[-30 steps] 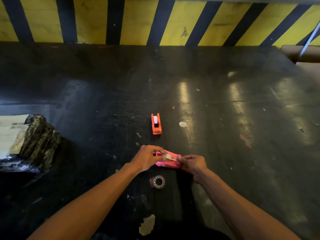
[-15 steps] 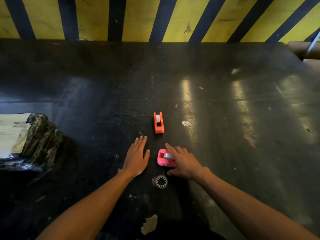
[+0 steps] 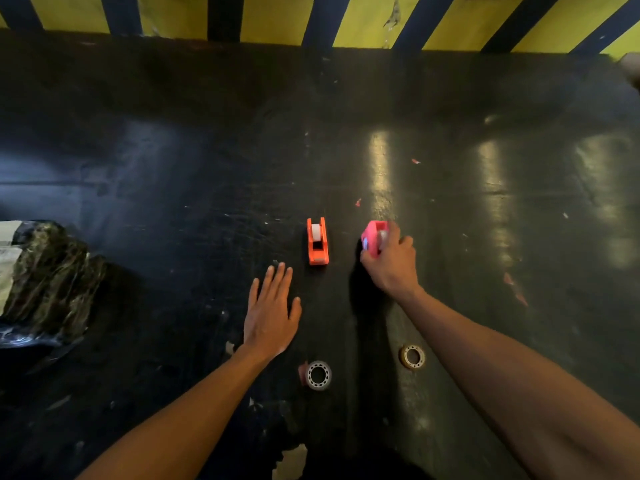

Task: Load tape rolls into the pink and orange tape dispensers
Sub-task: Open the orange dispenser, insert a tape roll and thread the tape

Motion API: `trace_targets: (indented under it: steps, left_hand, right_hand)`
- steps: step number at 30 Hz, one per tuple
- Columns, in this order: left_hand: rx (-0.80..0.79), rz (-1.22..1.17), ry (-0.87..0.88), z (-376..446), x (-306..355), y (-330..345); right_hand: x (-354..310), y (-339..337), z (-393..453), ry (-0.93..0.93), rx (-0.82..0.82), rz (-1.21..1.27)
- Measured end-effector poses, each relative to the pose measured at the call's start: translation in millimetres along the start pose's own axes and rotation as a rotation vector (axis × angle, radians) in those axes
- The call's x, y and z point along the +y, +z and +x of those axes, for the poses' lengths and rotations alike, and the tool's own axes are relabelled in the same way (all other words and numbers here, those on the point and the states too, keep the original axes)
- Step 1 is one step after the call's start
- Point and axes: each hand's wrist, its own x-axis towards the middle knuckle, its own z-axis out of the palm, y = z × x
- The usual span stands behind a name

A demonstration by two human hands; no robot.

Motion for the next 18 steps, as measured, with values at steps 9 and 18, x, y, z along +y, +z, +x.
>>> trace_targets:
  steps: [9, 18]
  left_hand:
    - [0.076, -0.275, -0.039, 17, 12, -13]
    - [-0.067, -0.835, -0.323, 75, 49, -45]
  right_hand:
    - [1, 16, 28, 0.085, 0.027, -0.083]
    - [-37, 43, -8, -0.207, -0.246, 0.285]
